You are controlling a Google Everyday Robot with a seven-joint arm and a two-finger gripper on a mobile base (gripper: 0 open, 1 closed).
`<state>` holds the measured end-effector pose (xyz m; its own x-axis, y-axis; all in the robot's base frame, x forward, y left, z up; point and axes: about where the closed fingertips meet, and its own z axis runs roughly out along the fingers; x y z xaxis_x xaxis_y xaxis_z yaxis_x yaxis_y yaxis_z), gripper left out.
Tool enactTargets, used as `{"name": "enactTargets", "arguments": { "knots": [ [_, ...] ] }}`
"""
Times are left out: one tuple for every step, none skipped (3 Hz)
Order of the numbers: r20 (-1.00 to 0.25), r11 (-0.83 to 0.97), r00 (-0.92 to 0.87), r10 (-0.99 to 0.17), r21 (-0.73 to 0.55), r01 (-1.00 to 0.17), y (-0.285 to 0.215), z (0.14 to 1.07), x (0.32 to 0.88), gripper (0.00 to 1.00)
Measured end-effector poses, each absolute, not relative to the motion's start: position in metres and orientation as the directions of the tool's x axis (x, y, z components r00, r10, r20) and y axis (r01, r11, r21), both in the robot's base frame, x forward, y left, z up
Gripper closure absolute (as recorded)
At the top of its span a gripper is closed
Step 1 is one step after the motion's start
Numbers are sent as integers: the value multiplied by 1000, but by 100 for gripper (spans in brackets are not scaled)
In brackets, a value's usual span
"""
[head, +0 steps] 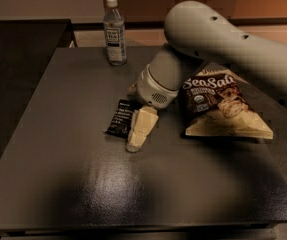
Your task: Pick rxbar chocolate
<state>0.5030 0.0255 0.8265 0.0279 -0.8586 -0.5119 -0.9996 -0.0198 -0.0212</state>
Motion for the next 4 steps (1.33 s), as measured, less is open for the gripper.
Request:
{"name": "enactTargets", "arguments": {
  "knots": [
    [-514,-26,28,-857,-11,-1000,31,823,502,0],
    [-521,-35,30,-853,0,-999,36,820,502,18],
    [-529,-42,32,-848,7,-999,41,820,501,41],
    [-529,-42,32,-848,7,-999,41,824,501,64]
  ]
}}
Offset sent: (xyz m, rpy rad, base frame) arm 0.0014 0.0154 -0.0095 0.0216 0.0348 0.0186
